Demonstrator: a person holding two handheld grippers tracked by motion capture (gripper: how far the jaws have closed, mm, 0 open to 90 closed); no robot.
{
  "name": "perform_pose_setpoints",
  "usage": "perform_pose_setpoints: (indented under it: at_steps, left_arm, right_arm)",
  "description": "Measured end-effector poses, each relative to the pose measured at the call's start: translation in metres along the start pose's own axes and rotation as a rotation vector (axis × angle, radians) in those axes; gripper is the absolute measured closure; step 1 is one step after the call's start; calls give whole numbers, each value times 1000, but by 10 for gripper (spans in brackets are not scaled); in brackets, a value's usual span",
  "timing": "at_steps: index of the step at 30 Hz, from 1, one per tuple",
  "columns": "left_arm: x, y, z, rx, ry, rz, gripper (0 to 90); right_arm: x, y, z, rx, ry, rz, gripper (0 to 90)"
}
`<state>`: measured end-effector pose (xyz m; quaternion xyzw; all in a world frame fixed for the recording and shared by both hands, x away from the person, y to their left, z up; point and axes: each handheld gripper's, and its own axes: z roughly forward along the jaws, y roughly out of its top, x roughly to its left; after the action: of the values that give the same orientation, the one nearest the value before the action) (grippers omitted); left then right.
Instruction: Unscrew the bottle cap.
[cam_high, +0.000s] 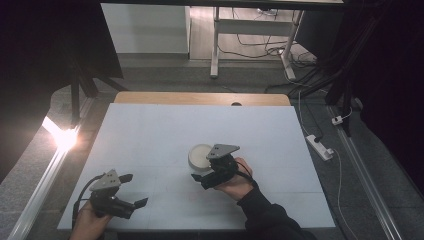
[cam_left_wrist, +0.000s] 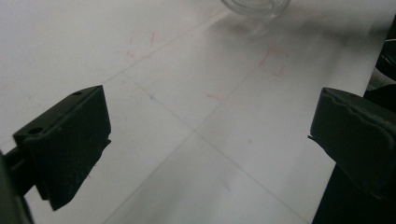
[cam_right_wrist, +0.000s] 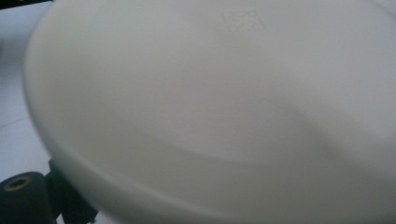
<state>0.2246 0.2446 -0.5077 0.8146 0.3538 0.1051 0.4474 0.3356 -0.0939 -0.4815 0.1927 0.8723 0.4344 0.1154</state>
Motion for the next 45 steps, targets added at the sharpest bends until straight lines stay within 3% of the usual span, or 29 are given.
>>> perform_pose_setpoints:
  at_steps: [10,18,26,29,35,45]
  left_arm:
    - [1,32,15,-14,-9,45,0]
    - [2,60,28,-8,-62,26,0]
    - [-3,85,43,-5,-78,127,0]
    - [-4,92,49,-1,-58,171,0]
    - [-1,106,61,-9,-119,177,0]
    - [-8,125,78,3,-210,247,0]
  right_arm:
    - [0,0,0,-1,6,1,65]
    - [0,0,0,-4,11,-1,65]
    - [1,1,-1,-6,17,-12,65]
    - [1,1,-1,-5,17,-18,65]
    - [2,1,-1,-6,22,-19,65]
    - [2,1,0,-2,31,-20,65]
